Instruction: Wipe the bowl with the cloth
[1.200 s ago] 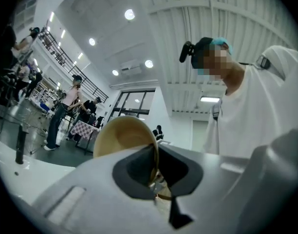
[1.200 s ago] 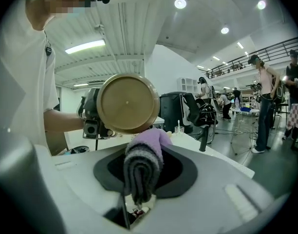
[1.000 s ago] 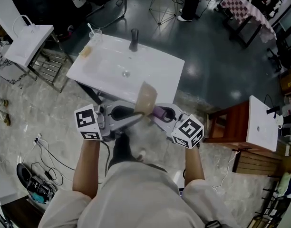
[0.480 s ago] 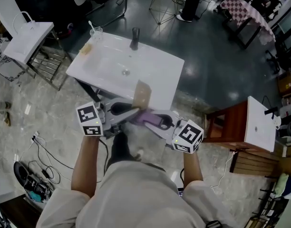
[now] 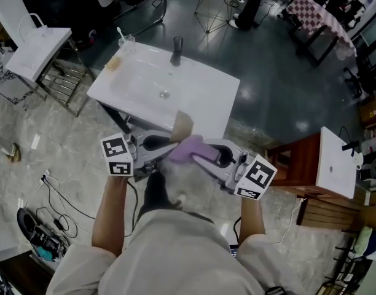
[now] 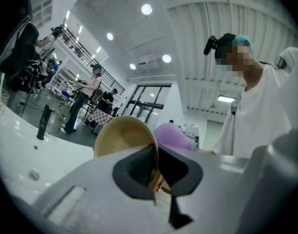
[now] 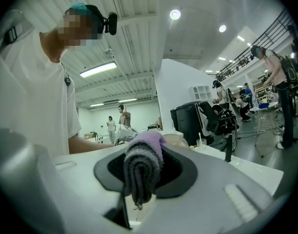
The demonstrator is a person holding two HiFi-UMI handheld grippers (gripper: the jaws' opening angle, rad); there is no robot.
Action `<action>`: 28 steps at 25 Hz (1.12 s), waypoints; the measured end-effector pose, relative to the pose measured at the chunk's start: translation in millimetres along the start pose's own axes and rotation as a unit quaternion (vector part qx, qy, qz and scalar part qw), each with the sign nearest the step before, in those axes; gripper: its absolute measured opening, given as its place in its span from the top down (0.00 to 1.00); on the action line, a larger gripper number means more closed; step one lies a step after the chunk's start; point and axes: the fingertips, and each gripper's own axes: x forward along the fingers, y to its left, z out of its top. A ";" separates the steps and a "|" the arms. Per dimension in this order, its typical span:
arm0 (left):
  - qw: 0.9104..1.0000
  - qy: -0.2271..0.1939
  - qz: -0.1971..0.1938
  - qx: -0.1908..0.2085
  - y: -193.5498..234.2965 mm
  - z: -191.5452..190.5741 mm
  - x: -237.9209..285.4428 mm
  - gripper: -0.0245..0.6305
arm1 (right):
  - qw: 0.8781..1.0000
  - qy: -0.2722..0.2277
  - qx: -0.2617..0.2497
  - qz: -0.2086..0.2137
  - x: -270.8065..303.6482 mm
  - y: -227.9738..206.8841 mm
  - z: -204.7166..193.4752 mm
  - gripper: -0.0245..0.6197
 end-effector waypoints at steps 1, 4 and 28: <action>1.000 0.004 -0.001 -0.001 -1.1 -2.5 0.4 0.95 | 1.000 -0.007 0.000 -0.003 -0.8 -2.4 3.8 0.80; 1.000 0.012 -0.004 -0.003 -6.0 -8.7 3.5 0.95 | 1.000 -0.017 -0.006 -0.021 -1.8 -11.6 12.7 0.80; 1.000 0.011 -0.026 -0.004 -23.6 -14.4 7.6 0.95 | 0.985 0.040 -0.030 -0.166 -7.2 -80.1 -4.6 0.80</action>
